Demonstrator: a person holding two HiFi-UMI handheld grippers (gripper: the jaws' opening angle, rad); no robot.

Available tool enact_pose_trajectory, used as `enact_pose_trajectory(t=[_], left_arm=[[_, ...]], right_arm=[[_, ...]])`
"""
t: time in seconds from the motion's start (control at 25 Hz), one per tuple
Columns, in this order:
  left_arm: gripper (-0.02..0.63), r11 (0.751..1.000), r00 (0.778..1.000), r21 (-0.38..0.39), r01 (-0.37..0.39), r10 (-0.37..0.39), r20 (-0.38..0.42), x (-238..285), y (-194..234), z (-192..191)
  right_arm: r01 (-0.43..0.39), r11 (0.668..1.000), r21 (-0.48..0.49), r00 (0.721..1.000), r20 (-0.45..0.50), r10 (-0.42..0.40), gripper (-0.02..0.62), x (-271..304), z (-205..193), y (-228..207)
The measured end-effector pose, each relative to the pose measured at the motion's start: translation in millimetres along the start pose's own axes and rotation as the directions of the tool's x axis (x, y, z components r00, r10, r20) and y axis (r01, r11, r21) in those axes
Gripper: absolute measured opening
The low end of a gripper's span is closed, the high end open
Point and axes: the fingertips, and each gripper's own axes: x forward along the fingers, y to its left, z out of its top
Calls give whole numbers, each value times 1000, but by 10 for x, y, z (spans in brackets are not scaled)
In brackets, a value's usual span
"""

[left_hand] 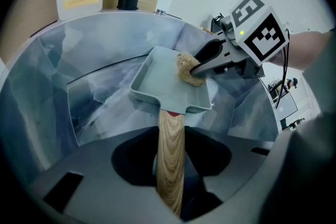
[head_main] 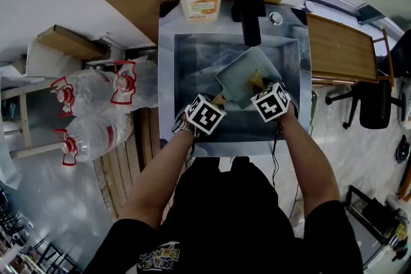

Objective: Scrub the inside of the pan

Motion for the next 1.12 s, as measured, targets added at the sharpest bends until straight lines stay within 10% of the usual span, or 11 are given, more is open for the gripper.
enact_pose_trajectory(t=[1.12], left_arm=[[163, 1000, 1000, -3, 5, -5, -3, 6, -8, -6]], right_arm=[[259, 965, 46, 961, -113, -253, 146, 134, -133, -609]])
